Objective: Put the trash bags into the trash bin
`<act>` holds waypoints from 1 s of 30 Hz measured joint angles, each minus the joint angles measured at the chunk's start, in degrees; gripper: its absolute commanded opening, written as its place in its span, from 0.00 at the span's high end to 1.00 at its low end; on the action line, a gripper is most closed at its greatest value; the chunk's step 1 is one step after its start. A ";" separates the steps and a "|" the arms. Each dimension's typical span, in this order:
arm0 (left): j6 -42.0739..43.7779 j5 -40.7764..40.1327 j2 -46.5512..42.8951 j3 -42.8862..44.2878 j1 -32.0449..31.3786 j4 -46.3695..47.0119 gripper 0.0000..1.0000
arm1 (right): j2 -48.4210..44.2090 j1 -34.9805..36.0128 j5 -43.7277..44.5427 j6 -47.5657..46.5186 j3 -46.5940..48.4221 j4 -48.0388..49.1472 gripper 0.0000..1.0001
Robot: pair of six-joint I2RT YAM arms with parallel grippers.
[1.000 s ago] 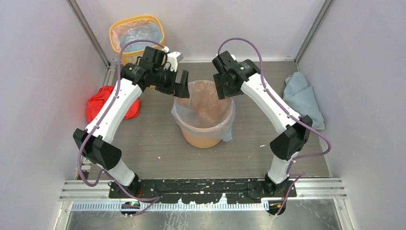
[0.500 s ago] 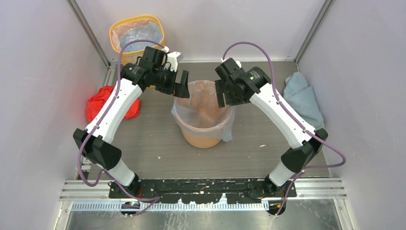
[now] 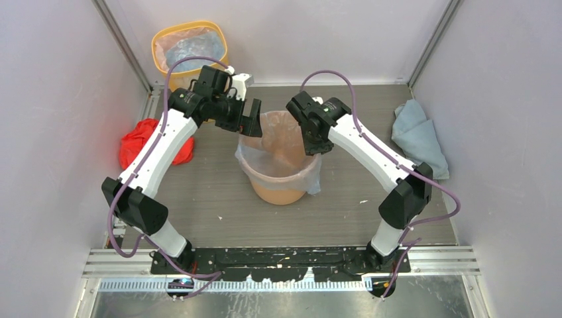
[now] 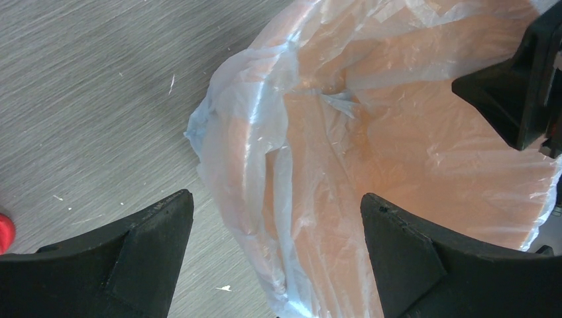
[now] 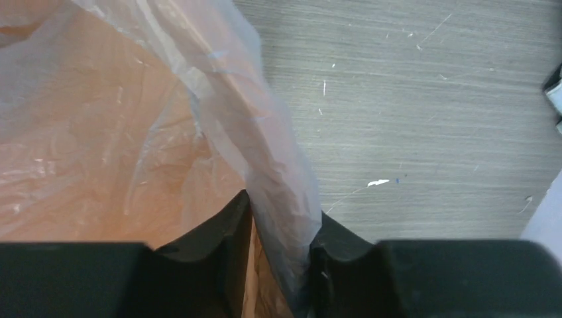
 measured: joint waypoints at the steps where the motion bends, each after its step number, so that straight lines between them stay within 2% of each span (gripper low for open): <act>1: 0.00 0.00 -0.02 -0.04 0.00 0.02 0.03 | 0.44 -0.17 0.20 -0.04 0.02 0.15 0.76; 4: 0.02 -0.04 -0.02 -0.04 0.00 -0.02 0.03 | 1.60 -0.87 -0.35 0.20 1.46 0.39 0.80; 9: 0.00 -0.31 -0.22 -0.04 0.00 -0.02 0.03 | 3.08 -2.47 -0.85 -1.46 6.78 0.72 0.82; 10: 0.02 -0.37 -0.26 -0.04 0.00 -0.02 0.03 | 3.28 -2.99 -0.83 -2.05 7.56 0.72 0.77; 12: 0.00 -0.39 -0.35 -0.04 0.00 -0.02 0.03 | 3.80 -4.46 -0.79 -3.52 8.83 0.87 0.45; 15: 0.00 -0.39 -0.35 -0.04 0.02 -0.04 0.03 | 4.66 -6.58 -0.79 -6.10 9.66 1.51 0.26; 17: 0.02 -0.39 -0.35 -0.04 0.02 -0.07 0.03 | 5.11 -7.50 -0.66 -7.30 9.79 1.77 0.20; 25: -0.13 -0.22 -0.61 -1.16 0.02 0.28 0.04 | 3.93 -6.82 -2.10 -6.86 9.62 0.35 0.18; 30: -0.63 -0.15 -1.81 -5.16 0.02 0.72 0.04 | -1.46 -3.56 -2.73 -4.68 6.95 -1.11 0.17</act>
